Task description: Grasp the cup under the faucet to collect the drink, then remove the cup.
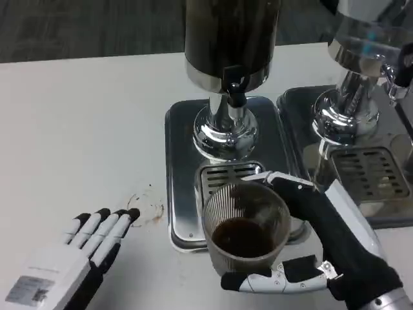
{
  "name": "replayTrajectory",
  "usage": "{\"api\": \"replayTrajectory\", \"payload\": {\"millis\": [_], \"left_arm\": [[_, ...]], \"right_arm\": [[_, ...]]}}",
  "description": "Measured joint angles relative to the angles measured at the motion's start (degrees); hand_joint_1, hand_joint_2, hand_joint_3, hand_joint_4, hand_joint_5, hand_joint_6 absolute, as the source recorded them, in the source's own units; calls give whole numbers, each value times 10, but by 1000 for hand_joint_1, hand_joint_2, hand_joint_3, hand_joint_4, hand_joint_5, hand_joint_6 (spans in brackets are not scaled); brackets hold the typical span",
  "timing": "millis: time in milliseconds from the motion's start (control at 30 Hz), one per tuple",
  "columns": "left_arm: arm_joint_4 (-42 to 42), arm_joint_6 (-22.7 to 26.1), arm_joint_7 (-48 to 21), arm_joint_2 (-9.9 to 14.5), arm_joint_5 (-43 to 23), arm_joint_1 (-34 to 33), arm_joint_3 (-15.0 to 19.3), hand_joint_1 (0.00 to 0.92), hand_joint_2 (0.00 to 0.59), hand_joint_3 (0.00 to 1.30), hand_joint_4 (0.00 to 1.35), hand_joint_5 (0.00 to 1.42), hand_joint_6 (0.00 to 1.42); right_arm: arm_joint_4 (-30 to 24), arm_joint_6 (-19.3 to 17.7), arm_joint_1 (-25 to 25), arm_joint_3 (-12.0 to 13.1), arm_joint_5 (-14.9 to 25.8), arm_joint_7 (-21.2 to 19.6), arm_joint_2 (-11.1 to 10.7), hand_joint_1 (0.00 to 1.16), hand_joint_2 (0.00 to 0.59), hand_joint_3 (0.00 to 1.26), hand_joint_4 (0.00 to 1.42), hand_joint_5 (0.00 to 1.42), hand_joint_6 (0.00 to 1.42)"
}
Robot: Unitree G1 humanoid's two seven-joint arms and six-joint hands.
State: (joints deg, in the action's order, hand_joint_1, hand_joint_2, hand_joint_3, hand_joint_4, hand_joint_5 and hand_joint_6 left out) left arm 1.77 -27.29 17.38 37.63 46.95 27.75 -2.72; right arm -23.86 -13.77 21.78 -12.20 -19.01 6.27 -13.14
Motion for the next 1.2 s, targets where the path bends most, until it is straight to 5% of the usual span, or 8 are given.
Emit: {"api": "replayTrajectory", "payload": {"millis": [1200], "left_arm": [[8,14,0,-9,-3,-14,-4,0,36,0,0,0,0]], "right_arm": [[-10,0,1,-4,7,14,-4,1033,131,714,763,763,865]]}}
